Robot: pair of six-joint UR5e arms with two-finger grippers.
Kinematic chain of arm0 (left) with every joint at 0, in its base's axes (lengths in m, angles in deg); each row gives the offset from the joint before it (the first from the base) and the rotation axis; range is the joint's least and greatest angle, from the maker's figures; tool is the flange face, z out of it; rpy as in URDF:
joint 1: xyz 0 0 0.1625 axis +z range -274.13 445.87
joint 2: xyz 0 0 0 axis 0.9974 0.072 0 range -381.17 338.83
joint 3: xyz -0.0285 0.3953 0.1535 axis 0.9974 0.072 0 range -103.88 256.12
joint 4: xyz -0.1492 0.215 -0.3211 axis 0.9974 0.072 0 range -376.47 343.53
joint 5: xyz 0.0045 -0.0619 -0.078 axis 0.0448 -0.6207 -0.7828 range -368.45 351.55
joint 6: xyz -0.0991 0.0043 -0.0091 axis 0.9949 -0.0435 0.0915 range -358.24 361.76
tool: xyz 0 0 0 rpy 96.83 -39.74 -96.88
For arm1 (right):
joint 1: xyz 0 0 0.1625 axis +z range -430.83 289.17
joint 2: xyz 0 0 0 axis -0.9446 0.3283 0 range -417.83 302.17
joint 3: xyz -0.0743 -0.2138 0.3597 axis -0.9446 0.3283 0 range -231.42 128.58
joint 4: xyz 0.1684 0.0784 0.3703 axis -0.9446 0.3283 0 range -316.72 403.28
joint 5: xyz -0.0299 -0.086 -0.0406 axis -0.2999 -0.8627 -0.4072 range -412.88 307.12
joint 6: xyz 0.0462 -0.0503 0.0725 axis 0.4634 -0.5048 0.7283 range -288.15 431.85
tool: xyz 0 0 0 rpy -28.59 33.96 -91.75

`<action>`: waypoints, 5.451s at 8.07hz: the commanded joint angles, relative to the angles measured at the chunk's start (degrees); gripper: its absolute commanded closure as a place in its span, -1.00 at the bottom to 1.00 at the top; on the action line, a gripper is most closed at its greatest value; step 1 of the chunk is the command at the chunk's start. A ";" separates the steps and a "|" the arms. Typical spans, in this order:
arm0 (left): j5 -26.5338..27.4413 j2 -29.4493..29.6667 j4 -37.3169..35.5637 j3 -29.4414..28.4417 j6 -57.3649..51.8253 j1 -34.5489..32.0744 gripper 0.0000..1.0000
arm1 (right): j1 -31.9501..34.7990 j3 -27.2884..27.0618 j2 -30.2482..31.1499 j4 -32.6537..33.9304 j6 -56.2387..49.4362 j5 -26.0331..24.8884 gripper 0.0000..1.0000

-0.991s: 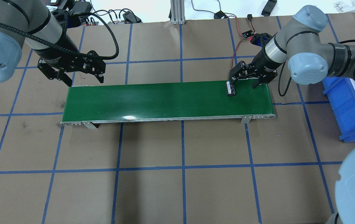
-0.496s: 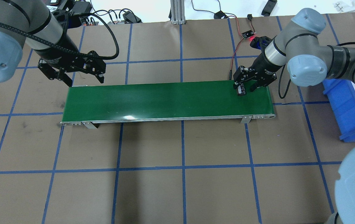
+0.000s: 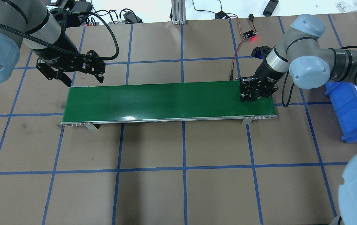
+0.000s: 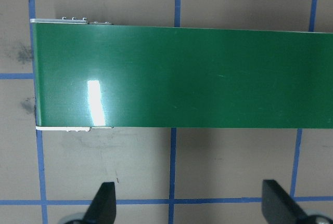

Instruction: Move capacitor from left to right

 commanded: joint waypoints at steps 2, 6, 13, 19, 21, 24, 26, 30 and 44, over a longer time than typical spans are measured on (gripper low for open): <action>0.21 -0.19 0.12 0.12 0.00 -0.03 -1.00 | 0.00 3.29 2.19 -4.30 0.88 -5.58 0.82; 0.30 -0.46 0.29 0.12 0.00 -0.03 -1.00 | -2.62 7.96 7.02 -5.81 -0.34 -16.22 0.78; 0.47 -0.54 0.29 0.03 0.00 -0.03 -1.00 | -24.58 9.20 8.61 -5.20 -26.15 -26.17 0.79; 0.56 -0.54 0.38 0.03 0.00 -0.03 -1.00 | -31.11 8.76 0.81 -0.56 -34.01 -25.12 0.87; 0.56 -0.54 0.47 0.03 0.00 -0.03 -1.00 | -31.11 8.49 -2.19 4.02 -36.20 -24.51 0.87; 0.38 -0.54 0.38 0.12 0.00 -0.03 -1.00 | -31.11 8.23 -4.40 5.44 -36.21 -21.61 0.83; 0.38 -0.54 0.38 0.03 0.00 -0.03 -1.00 | -31.11 8.23 -4.40 5.44 -36.21 -20.20 0.69; 0.38 -0.54 0.47 0.12 0.00 -0.03 -1.00 | -31.20 8.31 -4.05 7.98 -36.12 -20.11 -0.01; 0.38 -0.54 0.47 0.21 0.00 -0.03 -1.00 | -15.94 9.72 18.01 -5.28 -13.65 -16.42 -1.00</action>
